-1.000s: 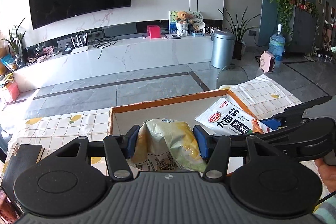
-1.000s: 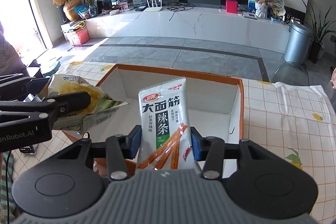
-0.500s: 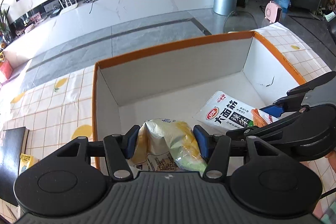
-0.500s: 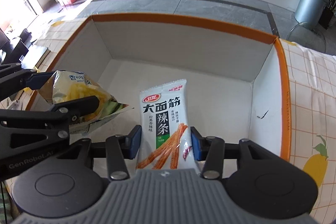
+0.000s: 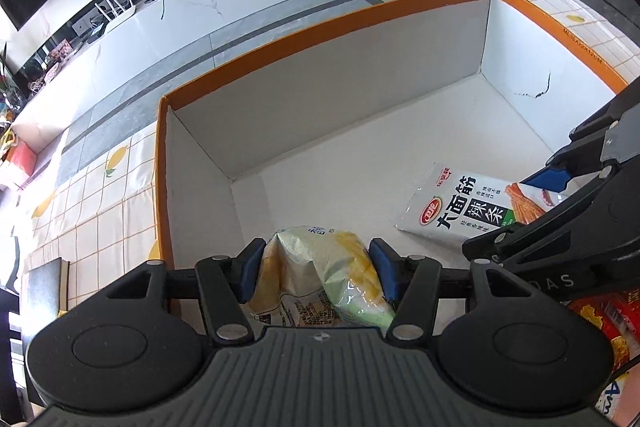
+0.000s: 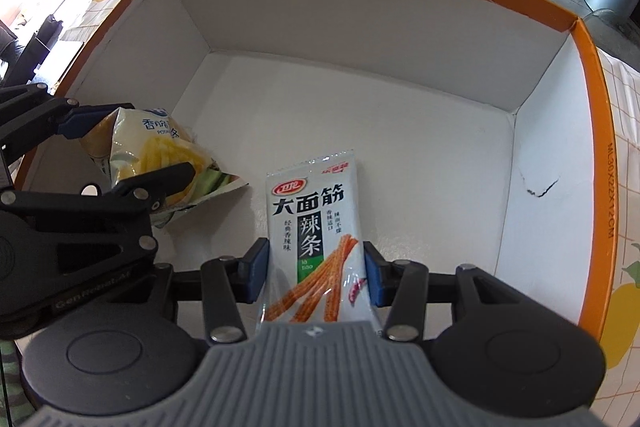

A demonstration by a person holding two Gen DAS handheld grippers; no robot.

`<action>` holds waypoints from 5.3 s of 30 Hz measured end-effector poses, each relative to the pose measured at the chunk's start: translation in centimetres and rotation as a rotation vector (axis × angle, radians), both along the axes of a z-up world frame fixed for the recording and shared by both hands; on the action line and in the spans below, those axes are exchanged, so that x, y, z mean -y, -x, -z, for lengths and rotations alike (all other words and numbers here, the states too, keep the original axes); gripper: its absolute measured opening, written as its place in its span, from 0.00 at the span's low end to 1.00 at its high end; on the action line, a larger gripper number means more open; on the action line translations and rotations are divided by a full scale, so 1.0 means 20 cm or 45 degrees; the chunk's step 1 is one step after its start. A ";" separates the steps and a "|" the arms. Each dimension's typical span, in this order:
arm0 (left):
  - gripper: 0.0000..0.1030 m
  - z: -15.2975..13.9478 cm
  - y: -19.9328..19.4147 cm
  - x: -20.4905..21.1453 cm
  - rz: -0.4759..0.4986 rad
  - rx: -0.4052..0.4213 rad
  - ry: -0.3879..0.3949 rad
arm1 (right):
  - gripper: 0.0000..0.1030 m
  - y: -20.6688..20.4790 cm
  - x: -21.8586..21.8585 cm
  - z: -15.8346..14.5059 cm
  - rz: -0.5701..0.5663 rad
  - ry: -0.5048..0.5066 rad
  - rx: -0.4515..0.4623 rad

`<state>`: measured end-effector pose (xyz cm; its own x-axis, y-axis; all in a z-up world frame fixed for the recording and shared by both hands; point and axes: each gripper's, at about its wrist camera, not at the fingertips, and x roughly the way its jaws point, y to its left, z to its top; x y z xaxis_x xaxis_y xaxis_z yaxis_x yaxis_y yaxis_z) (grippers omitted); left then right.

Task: Organize snacks
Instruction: 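Lower both bags into the box and open both grippers, then withdraw both open grippers from the box back toward the snack pile, then move the left gripper to the orange stick-chip bag while the right gripper reaches the yellow Amerie bag, then close the left gripper on the stick-chip bag while the right gripper grasps the Amerie bag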

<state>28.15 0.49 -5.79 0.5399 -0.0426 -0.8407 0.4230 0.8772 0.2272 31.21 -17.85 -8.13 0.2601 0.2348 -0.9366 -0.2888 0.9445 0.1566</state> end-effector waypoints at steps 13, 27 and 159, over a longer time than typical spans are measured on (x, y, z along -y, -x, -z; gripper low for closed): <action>0.72 -0.01 -0.01 0.01 -0.028 0.024 -0.064 | 0.59 -0.04 -0.09 0.02 -0.007 0.107 -0.004; 0.81 -0.25 0.11 -0.01 -0.112 0.172 0.016 | 0.68 0.12 -0.07 -0.26 -0.031 0.131 0.207; 0.43 0.09 0.99 -0.17 -0.498 -0.151 0.831 | 0.49 1.42 0.02 0.06 0.004 0.067 0.742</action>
<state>8.30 3.90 -7.68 0.5253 -0.3748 -0.7639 0.0439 0.9085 -0.4155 2.82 -18.18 -9.43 0.7364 0.1898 -0.6494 -0.3100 0.9478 -0.0746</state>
